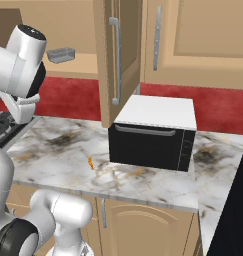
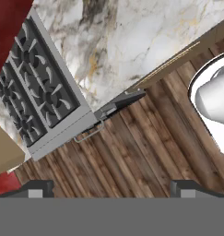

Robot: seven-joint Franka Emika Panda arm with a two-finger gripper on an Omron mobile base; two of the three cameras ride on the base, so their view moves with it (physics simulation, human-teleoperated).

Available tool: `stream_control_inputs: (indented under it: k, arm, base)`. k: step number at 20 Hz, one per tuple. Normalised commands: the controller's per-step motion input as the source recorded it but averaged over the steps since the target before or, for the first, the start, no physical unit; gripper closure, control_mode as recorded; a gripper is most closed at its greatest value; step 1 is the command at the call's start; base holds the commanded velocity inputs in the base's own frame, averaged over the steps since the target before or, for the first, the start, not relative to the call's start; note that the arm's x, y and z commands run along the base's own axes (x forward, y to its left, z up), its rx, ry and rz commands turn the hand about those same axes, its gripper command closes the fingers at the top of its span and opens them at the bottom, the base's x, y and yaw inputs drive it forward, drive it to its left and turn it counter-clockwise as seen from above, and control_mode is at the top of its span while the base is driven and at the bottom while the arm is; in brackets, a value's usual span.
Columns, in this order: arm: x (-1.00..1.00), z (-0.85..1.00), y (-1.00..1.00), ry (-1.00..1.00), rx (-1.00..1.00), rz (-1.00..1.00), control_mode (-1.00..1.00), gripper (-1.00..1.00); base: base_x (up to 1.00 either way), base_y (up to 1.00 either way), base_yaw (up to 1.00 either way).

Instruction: Retrieve the tupperware from the cabinet, then place the raw meat into the tupperware to avoid contamination.

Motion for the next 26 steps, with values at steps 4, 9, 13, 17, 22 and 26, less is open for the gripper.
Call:
stream_control_inputs:
  k: [4,9,13,17,22,26]
  arm:
    - [0.75,0.08,0.53,0.01,0.05,-0.03,-1.0,-1.0]
    - [0.65,0.2,0.37,0.09,0.03,0.18,-1.0,-1.0]
    - [0.49,0.05,0.31,0.16,0.07,0.3,-1.0,-1.0]
    - [0.5,0.0,0.39,0.12,0.13,0.22,-1.0,-1.0]
    - [0.38,-0.03,0.46,-0.02,0.17,-0.02,-1.0,-1.0]
    - [0.26,-0.12,0.51,0.0,0.24,-0.11,-1.0,-1.0]
  base:
    - [0.0,0.0,0.0]
    - [0.0,0.0,0.0]
    - [0.0,0.0,0.0]
    - [0.0,0.0,0.0]
    - [0.0,0.0,0.0]
    - [0.0,0.0,0.0]
